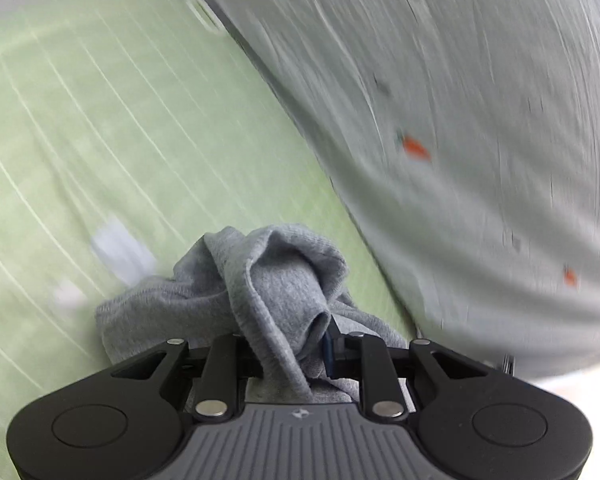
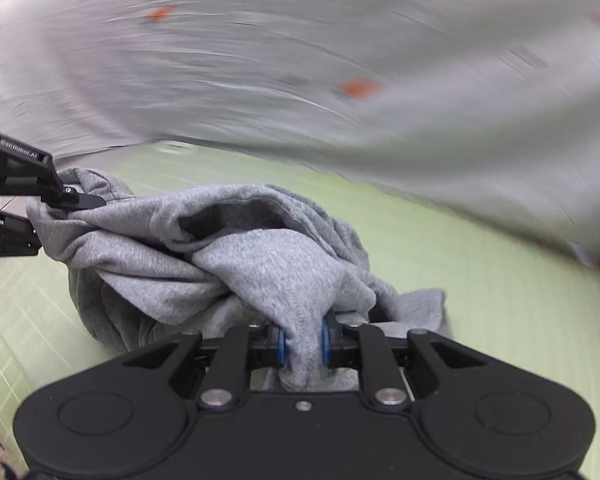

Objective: Fold clothes
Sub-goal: 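Lift the hoodie with both grippers and pull it onto the open mat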

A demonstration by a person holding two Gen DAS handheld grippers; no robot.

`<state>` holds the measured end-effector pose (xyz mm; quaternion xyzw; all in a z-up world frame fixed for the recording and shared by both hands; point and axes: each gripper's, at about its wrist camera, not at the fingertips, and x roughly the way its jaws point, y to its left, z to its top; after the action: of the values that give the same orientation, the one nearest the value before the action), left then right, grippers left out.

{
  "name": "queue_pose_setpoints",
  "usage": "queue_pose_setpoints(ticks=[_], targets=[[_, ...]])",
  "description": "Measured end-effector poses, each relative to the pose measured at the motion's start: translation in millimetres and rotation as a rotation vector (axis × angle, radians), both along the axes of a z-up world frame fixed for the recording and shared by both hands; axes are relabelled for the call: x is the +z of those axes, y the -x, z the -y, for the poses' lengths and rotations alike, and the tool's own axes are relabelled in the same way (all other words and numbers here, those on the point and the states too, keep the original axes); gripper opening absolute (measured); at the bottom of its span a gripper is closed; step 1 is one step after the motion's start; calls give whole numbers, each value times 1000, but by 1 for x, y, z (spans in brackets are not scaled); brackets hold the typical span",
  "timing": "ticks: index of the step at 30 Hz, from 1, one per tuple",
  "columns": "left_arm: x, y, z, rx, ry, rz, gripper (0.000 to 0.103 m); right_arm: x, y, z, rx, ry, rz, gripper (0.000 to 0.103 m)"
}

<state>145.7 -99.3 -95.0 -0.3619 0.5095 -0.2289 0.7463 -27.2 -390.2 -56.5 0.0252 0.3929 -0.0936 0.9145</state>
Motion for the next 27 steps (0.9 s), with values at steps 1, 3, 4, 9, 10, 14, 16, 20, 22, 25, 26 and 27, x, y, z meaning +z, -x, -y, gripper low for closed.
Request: queue_pose_setpoints(ticks=[1,3,4,9,10,14,16,20,22,25,26,27], targets=[[-4,13,17,-27,-25,-3,28,-9,16,12,-47,-15,-41,19],[-11,34,39,-73,-90,-15,30,-16,28,23,-67,-18,-60,23],[-14,45,50,-96,-122,-21,32,-19,33,27,-73,-18,-66,25],[-20,78,58,-52,-182,-34,43,-33,60,51,-105,-19,-99,49],[-19,81,54,-31,-180,-38,43,-36,66,56,-111,-20,-106,54],[-14,90,38,43,-190,-40,44,-40,72,67,-119,-78,-61,61],[-7,96,32,68,-215,-24,44,-41,75,74,-127,-96,-41,61],[-3,102,20,92,-253,-7,44,-24,92,94,-192,-148,36,63],[-5,102,17,84,-260,-13,44,-19,96,107,-254,-166,72,67],[-12,98,24,48,-252,-35,44,-19,98,124,-334,-202,99,69],[-15,96,26,35,-248,-42,46,-20,98,129,-357,-216,102,69],[-18,95,29,23,-244,-50,48,-22,98,132,-371,-228,102,69]])
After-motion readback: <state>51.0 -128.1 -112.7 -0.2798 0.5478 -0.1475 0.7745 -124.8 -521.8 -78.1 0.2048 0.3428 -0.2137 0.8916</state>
